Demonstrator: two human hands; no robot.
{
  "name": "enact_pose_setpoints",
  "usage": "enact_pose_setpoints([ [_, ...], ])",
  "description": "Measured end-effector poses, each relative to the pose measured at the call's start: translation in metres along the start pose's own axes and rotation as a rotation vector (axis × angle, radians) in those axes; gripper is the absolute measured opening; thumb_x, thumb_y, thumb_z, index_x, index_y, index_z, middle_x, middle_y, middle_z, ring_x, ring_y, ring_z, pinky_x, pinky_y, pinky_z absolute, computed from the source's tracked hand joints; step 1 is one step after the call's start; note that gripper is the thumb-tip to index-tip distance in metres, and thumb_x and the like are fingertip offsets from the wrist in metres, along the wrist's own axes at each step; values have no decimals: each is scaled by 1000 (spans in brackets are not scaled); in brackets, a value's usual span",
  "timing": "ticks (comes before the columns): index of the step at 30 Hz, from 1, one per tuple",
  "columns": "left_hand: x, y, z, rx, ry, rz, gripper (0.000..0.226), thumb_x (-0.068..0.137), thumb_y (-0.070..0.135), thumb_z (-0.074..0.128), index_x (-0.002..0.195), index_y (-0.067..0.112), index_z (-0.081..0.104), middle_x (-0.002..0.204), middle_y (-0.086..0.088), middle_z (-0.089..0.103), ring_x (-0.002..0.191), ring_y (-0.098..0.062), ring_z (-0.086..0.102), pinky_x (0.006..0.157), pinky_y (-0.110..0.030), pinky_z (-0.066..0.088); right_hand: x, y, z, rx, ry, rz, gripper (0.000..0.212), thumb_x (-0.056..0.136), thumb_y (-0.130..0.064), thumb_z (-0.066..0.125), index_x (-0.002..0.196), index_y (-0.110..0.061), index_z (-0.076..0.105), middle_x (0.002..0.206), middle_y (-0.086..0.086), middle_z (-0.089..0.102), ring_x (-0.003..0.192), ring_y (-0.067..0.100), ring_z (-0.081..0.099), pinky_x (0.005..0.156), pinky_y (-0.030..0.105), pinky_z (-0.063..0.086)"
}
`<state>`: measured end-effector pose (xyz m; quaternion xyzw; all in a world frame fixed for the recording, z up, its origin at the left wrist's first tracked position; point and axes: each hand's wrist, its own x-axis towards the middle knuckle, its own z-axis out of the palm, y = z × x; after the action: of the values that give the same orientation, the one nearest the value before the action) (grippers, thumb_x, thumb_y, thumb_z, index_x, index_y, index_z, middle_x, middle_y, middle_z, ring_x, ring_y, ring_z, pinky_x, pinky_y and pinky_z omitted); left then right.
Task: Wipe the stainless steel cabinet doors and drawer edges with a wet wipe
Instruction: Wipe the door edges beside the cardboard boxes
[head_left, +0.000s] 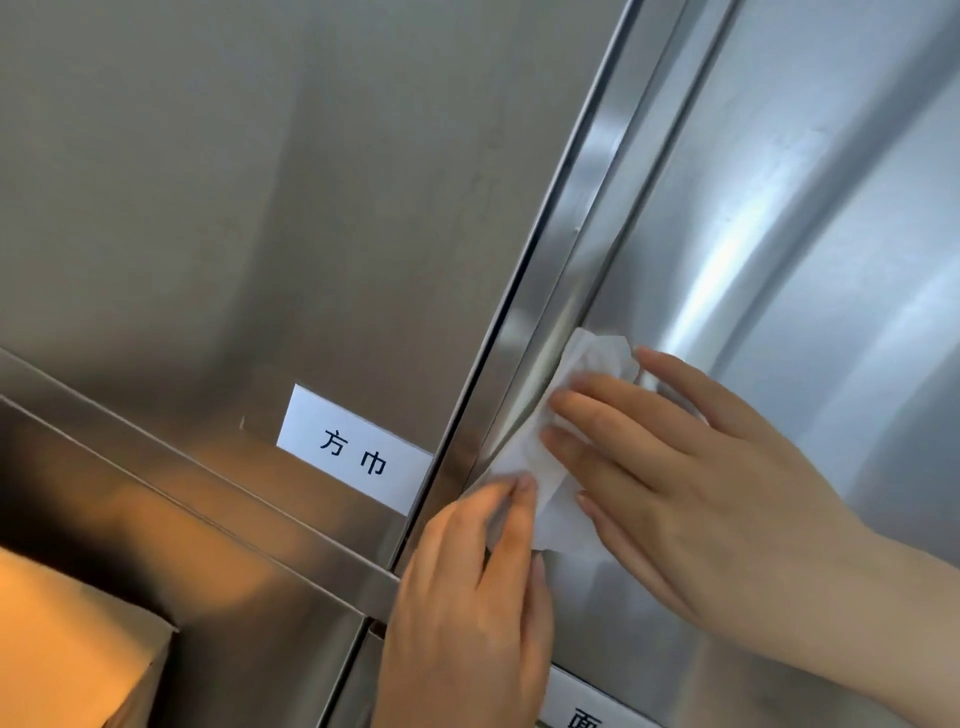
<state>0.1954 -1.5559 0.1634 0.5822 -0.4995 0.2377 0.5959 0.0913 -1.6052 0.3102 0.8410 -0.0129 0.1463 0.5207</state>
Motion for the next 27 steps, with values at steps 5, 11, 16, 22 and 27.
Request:
enact_pose_setpoints([
  [5, 3, 9, -5, -89, -93, -59, 56, 88, 31, 39, 140, 11, 44, 142, -1, 45, 126, -13, 43, 93, -18, 37, 8, 15, -8, -15, -56, -66, 40, 94, -21, 39, 118, -1, 64, 125, 14, 60, 120, 29, 54, 107, 40, 31],
  [11, 5, 17, 6, -102, -79, -73, 64, 90, 37, 35, 148, 14, 24, 151, -1, 27, 135, -13, 29, 100, -25, 35, 17, 24, -9, -38, -98, -103, 39, 94, -19, 41, 123, 2, 59, 121, 16, 59, 119, 33, 53, 107, 40, 34],
  [16, -9, 19, 9, -76, -127, -96, 67, 90, 37, 38, 148, 7, 23, 152, -10, 27, 135, -23, 36, 98, -30, 41, 25, 10, -4, -71, -168, -146, 41, 92, -16, 34, 114, 5, 61, 107, 18, 61, 104, 37, 56, 99, 45, 40],
  [22, -38, 13, 8, -14, -236, -218, 72, 88, 44, 36, 147, 3, 25, 148, -14, 34, 128, -27, 46, 88, -35, 53, 24, -20, 9, -51, -226, -221, 36, 85, -17, 38, 106, -1, 62, 100, 11, 59, 96, 33, 56, 101, 43, 40],
  [27, -52, 10, 6, 14, -330, -313, 75, 84, 47, 38, 140, -2, 36, 138, -19, 47, 118, -31, 56, 78, -36, 56, 17, -40, 25, -45, -246, -261, 41, 84, -21, 39, 115, -2, 60, 109, 11, 59, 108, 32, 54, 108, 42, 36],
])
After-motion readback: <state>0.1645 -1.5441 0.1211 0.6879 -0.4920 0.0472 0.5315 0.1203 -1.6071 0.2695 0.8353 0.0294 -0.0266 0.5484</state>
